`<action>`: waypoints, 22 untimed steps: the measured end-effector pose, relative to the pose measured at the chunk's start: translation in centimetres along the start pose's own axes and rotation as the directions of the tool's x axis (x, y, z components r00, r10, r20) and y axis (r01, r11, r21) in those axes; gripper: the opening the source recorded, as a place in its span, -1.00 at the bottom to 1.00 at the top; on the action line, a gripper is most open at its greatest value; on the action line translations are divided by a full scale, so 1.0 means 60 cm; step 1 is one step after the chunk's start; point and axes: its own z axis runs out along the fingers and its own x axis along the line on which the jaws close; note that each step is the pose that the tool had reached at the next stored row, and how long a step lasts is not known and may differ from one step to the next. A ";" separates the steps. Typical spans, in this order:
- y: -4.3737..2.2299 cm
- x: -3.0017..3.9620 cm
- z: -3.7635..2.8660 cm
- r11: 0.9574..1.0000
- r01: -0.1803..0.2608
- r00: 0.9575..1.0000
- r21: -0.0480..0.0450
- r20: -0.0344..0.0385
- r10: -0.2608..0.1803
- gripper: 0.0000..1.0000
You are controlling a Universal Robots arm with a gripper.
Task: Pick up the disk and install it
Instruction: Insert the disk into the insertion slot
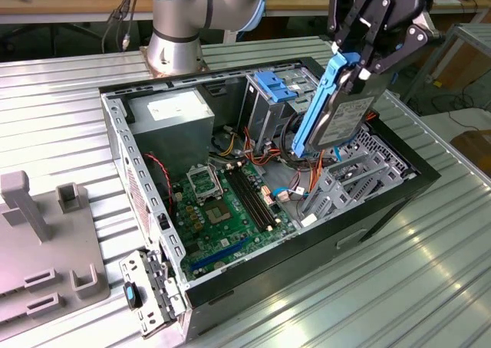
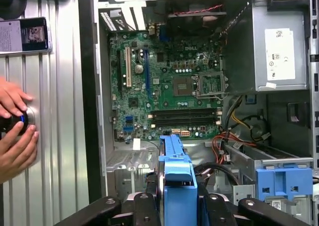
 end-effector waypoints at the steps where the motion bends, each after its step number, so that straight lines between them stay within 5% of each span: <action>1: -0.008 0.001 0.003 1.000 0.000 1.000 0.002 0.000 0.000 -0.25; 2: -0.027 0.002 0.008 1.000 0.000 1.000 0.005 0.000 0.000 -0.25; 3: -0.035 0.003 0.012 1.000 0.000 1.000 0.005 -0.002 0.000 -0.25; 10: -0.040 0.028 0.023 1.000 0.000 1.000 0.006 -0.006 0.000 -0.25; 13: -0.067 0.029 0.032 1.000 0.000 1.000 0.006 -0.008 0.000 -0.25; 22: -0.092 0.035 0.042 1.000 -0.002 1.000 0.006 -0.014 0.002 -0.25</action>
